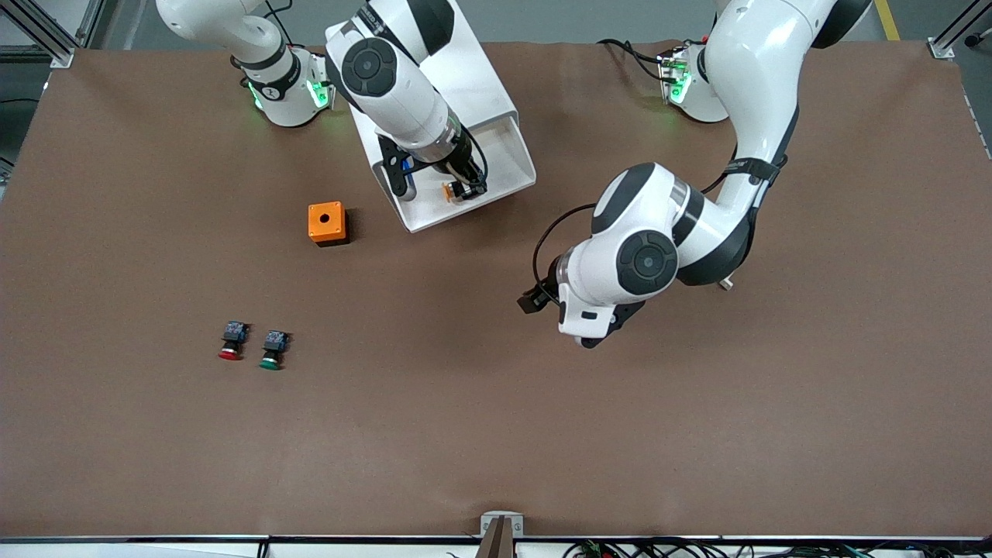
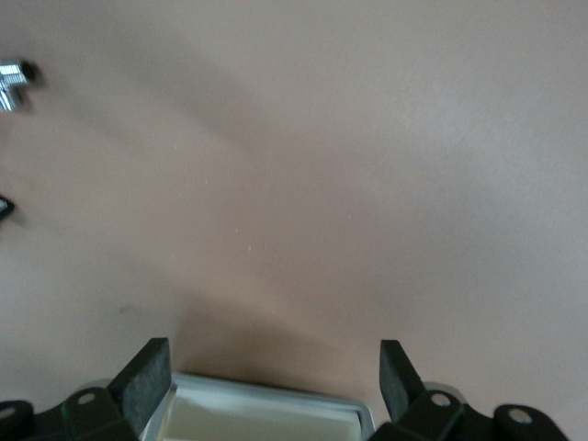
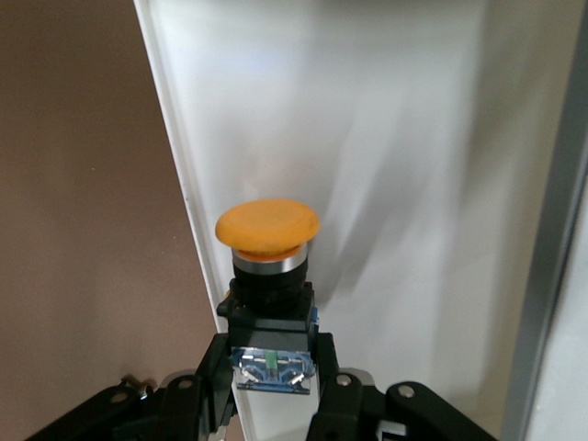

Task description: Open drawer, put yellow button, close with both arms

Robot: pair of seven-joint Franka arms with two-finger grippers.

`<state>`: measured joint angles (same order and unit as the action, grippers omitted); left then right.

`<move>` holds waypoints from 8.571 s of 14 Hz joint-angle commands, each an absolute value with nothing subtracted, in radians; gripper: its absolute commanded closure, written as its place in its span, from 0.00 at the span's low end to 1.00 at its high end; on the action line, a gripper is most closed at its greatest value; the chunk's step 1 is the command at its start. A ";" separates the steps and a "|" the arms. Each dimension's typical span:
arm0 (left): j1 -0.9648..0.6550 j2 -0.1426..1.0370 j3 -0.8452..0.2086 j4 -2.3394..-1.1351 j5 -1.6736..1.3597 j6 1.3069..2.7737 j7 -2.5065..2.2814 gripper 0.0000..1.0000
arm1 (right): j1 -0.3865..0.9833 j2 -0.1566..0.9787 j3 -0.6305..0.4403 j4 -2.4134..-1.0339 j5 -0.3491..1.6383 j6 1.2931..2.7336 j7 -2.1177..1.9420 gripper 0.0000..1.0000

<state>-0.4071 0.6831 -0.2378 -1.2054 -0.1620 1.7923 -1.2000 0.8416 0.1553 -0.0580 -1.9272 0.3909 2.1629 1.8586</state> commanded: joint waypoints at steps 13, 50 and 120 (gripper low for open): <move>-0.546 0.626 -0.238 -1.250 0.012 1.852 -1.204 0.00 | 0.454 0.101 -0.077 -1.723 0.350 1.744 1.179 0.00; -0.709 0.627 -0.288 -1.394 -0.432 1.793 -1.385 0.00 | 0.009 0.026 -0.110 -1.471 -0.037 1.534 -0.038 0.00; -0.002 -0.074 -0.054 -1.618 -0.023 1.494 -0.060 0.00 | 0.011 0.031 -0.109 -1.491 -0.040 1.488 -0.044 0.00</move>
